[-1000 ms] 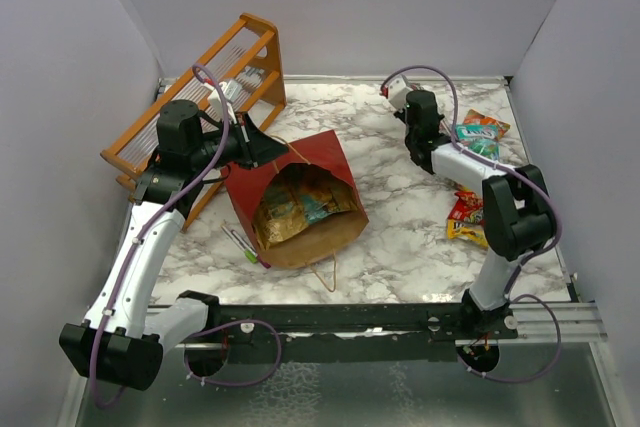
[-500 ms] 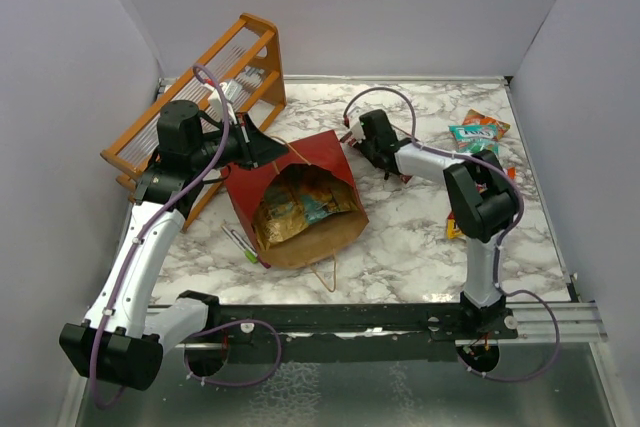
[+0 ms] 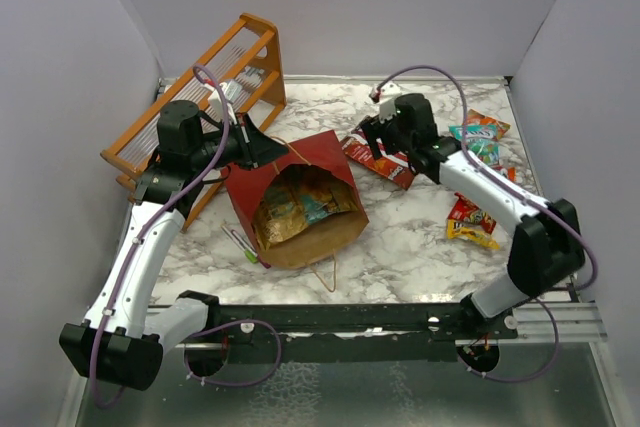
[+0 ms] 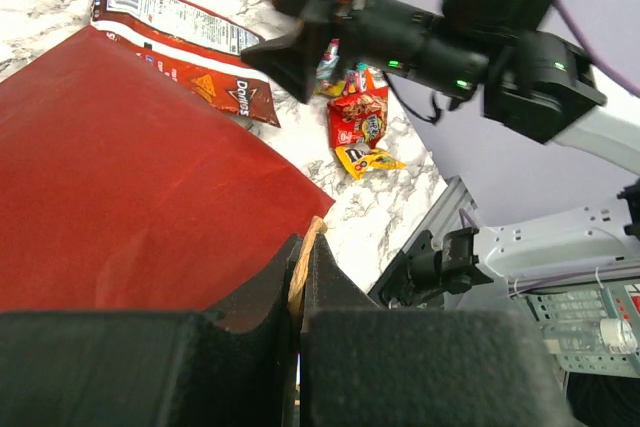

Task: Take the snacks out of the paper bag
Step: Place the snack at the center of the board, then take out the snack from the paper bag.

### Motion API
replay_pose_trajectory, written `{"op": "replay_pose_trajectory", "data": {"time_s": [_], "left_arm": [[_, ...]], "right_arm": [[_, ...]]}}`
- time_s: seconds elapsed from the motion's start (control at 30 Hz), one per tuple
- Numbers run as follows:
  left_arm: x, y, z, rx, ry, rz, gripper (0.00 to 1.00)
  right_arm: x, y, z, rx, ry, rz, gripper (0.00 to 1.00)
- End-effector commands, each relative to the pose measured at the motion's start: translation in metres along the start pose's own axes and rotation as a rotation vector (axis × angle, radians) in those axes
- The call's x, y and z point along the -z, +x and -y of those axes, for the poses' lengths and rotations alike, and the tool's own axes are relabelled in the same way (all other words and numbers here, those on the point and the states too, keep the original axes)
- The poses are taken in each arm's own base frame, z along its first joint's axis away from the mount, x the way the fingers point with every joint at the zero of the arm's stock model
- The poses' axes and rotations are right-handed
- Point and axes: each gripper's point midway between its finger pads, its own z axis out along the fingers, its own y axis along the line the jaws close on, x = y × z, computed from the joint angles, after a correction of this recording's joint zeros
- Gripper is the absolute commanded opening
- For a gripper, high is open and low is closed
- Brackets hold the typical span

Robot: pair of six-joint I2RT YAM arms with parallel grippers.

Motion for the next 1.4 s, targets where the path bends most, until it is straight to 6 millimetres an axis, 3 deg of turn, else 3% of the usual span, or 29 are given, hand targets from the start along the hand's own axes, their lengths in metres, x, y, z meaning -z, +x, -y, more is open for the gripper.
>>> {"op": "replay_pose_trajectory", "data": {"time_s": [0.0, 0.17, 0.27, 0.33, 0.4, 0.43, 0.53, 0.63, 0.7, 0.77, 0.87, 0.97, 1.1, 1.23, 1.37], "left_arm": [[0.005, -0.006, 0.003, -0.024, -0.001, 0.031, 0.0], [0.004, -0.003, 0.003, -0.021, 0.004, 0.029, 0.0], [0.003, -0.003, 0.003, -0.018, 0.009, 0.027, 0.0], [0.003, -0.003, 0.003, -0.02, 0.009, 0.025, 0.0], [0.004, -0.004, 0.004, -0.023, 0.009, 0.027, 0.0], [0.004, -0.004, 0.004, -0.024, 0.009, 0.027, 0.0], [0.003, -0.005, 0.002, -0.026, 0.008, 0.028, 0.0], [0.001, -0.004, 0.001, -0.021, 0.01, 0.026, 0.0], [0.001, -0.004, 0.001, -0.021, 0.013, 0.027, 0.0], [0.0, -0.004, 0.001, -0.02, 0.013, 0.027, 0.0], [0.001, -0.005, 0.001, -0.023, 0.013, 0.028, 0.0], [0.001, -0.004, 0.0, -0.021, 0.008, 0.025, 0.0], [-0.002, -0.003, -0.004, -0.015, 0.002, 0.024, 0.0], [-0.004, -0.006, -0.004, -0.01, 0.006, 0.023, 0.0], [-0.003, -0.006, -0.005, -0.018, -0.007, 0.017, 0.0]], "right_arm": [[0.03, 0.019, -0.032, -0.132, -0.148, 0.035, 0.78], [0.058, 0.045, -0.062, -0.214, -0.285, 0.111, 0.85], [0.079, 0.044, -0.07, -0.254, -0.338, 0.172, 0.86], [0.096, 0.032, -0.066, -0.34, -0.325, 0.241, 0.9], [0.123, 0.006, -0.058, -0.401, -0.323, 0.366, 0.92], [0.135, -0.006, -0.055, -0.438, -0.324, 0.416, 0.99], [0.171, -0.037, -0.052, -0.464, -0.377, 0.563, 0.99], [0.2, -0.055, -0.066, -0.403, -0.497, 0.655, 0.99], [0.216, -0.059, -0.088, -0.272, -0.638, 0.709, 0.99], [0.217, -0.053, -0.105, -0.177, -0.732, 0.673, 0.99], [0.215, -0.044, -0.118, -0.049, -0.742, 0.659, 0.99], [0.228, -0.04, -0.135, 0.083, -0.744, 0.716, 0.99], [0.233, -0.032, -0.176, 0.254, -0.796, 0.689, 0.99], [0.214, -0.009, -0.224, 0.504, -0.709, 0.59, 0.99], [0.179, -0.005, -0.23, 0.679, -0.509, 0.546, 0.99]]}}
